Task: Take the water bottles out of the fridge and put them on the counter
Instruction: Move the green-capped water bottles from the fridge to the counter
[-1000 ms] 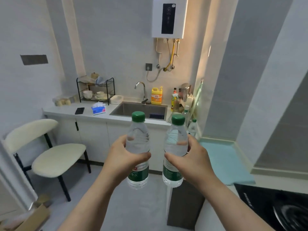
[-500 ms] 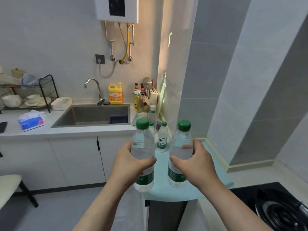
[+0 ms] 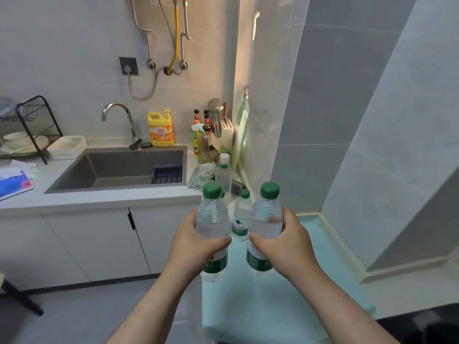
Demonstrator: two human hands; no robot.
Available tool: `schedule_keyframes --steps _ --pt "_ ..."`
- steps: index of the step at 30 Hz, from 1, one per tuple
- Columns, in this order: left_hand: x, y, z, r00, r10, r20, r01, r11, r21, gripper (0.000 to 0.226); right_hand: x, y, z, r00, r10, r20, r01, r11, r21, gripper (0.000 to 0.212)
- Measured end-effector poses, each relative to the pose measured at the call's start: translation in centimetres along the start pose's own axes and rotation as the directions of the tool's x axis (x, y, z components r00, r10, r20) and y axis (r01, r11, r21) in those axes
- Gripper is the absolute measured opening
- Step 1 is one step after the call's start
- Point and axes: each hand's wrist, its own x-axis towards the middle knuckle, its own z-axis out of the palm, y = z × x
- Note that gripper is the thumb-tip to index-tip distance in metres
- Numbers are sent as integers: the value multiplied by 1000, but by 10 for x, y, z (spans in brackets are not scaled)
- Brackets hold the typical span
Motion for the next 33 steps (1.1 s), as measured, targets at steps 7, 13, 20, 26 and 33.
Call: schedule_keyframes --steps 7,13,20,26,33 --pt "64 -31 39 994 -82 -65 89 991 105 56 82 40 22 986 25 163 -18 999 -47 59" --pt "104 -63 62 987 -138 -84 153 968 199 54 130 82 52 964 95 248 -62 988 -138 61" --pt "133 -93 75 980 -187 -61 197 940 278 44 153 114 77 958 145 248 -88 970 -225 62" --pt "148 -113 83 979 -191 -64 202 935 293 49 165 130 79 957 172 232 -114 963 -243 59" --pt "149 -127 85 973 -219 -76 232 932 279 48 164 145 79 947 184 263 -129 969 -211 61"
